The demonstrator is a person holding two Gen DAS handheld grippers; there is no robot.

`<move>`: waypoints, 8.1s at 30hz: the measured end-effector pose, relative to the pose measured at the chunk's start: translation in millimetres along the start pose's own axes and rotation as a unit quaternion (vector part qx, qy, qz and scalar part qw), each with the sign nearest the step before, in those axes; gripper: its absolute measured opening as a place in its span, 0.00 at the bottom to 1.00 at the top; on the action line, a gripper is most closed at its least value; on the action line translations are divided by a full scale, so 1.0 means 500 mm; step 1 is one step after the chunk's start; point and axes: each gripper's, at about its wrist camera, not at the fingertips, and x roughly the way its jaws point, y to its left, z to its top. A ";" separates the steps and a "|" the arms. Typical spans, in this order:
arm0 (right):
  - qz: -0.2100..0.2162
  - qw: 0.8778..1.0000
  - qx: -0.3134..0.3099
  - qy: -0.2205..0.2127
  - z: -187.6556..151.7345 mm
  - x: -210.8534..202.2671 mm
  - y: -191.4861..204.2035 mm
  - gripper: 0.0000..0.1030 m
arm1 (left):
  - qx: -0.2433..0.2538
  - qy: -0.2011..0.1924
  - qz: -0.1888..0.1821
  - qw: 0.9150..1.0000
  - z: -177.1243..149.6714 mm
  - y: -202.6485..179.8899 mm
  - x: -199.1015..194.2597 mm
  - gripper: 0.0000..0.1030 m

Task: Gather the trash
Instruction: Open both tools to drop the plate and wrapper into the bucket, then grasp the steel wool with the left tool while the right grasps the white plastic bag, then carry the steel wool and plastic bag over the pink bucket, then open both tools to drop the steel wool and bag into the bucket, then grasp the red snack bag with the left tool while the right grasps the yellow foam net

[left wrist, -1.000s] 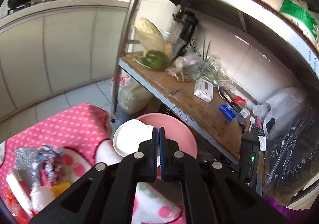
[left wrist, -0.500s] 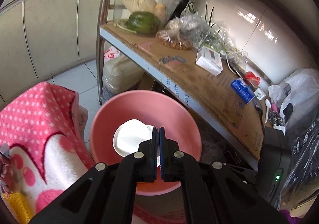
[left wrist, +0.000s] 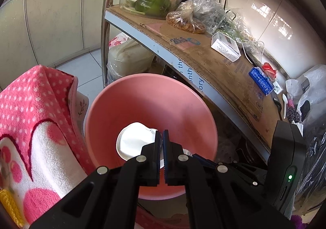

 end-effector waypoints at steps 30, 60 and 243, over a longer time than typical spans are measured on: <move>0.031 0.998 -0.040 -0.036 -0.016 -0.096 0.077 0.42 | -0.026 -0.066 0.022 0.997 -0.024 0.034 -0.187 0.47; 0.120 0.985 -0.126 -0.003 -0.091 -0.133 0.285 0.42 | -0.083 -0.125 0.107 0.983 -0.222 0.263 -0.481 0.53; 0.071 0.990 -0.115 -0.038 -0.053 -0.116 0.190 0.36 | -0.022 -0.104 0.086 0.991 -0.141 0.114 -0.318 0.61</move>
